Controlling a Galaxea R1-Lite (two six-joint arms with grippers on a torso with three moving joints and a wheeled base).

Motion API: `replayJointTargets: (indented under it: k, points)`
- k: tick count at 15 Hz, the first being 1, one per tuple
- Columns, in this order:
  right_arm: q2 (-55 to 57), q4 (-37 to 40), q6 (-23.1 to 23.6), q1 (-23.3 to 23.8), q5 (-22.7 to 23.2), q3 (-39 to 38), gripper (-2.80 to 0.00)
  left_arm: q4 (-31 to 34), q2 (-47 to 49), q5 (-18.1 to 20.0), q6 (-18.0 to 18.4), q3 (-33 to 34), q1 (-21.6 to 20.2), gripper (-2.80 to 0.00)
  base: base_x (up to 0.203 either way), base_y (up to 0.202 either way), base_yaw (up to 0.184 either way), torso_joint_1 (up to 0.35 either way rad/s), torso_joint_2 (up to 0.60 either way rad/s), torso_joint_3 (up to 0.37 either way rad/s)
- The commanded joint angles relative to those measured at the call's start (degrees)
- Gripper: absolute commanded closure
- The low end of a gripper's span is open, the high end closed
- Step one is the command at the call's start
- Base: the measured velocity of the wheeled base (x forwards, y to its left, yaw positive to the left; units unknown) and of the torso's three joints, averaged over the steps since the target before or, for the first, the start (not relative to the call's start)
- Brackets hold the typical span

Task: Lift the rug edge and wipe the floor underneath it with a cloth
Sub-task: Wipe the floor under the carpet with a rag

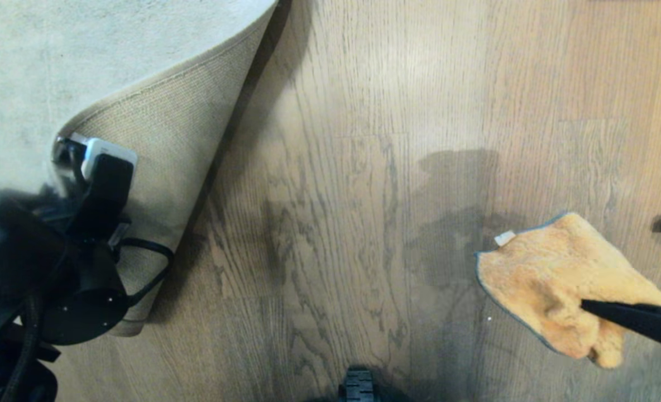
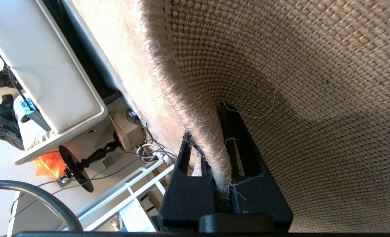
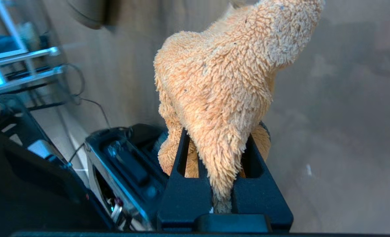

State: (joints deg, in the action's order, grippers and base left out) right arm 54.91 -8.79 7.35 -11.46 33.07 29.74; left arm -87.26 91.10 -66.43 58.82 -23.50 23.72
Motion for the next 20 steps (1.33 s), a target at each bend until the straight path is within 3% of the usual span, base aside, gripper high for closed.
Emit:
replayJointTargets:
  k: [1,4,9,15,18,20]
  points:
    - [10.38,-4.20,0.11,-6.65,-1.26,3.10,0.00,-2.54,0.75,-0.46,0.33,-0.05,0.01,0.00,0.000,0.000,0.000,0.000,0.00,0.000]
    - [16.03,-9.84,0.11,-16.79,-5.40,4.46,0.00,-2.56,1.01,-0.46,0.33,0.04,-0.08,0.00,0.000,0.000,0.000,0.000,0.00,0.000]
    - [23.41,-16.08,-0.26,-32.76,-16.00,4.78,0.00,-2.56,1.10,-0.55,0.33,0.21,-0.08,0.00,0.000,0.000,0.000,0.000,0.00,0.000]
    - [31.45,-20.94,0.21,-44.52,-20.64,5.04,0.00,-2.56,1.10,-0.80,-0.01,0.39,-0.08,0.00,0.000,0.000,0.000,0.000,0.00,0.000]
    - [35.17,-23.49,0.15,-46.70,-23.38,5.03,0.00,-2.56,1.01,-2.40,-0.37,0.39,-0.08,0.00,0.000,0.000,0.000,0.000,0.00,0.000]
    - [37.79,-23.79,0.11,-47.72,-28.15,5.41,0.00,-2.56,1.01,-2.57,-0.37,0.39,-0.08,0.00,0.000,0.000,0.000,0.000,0.00,0.000]
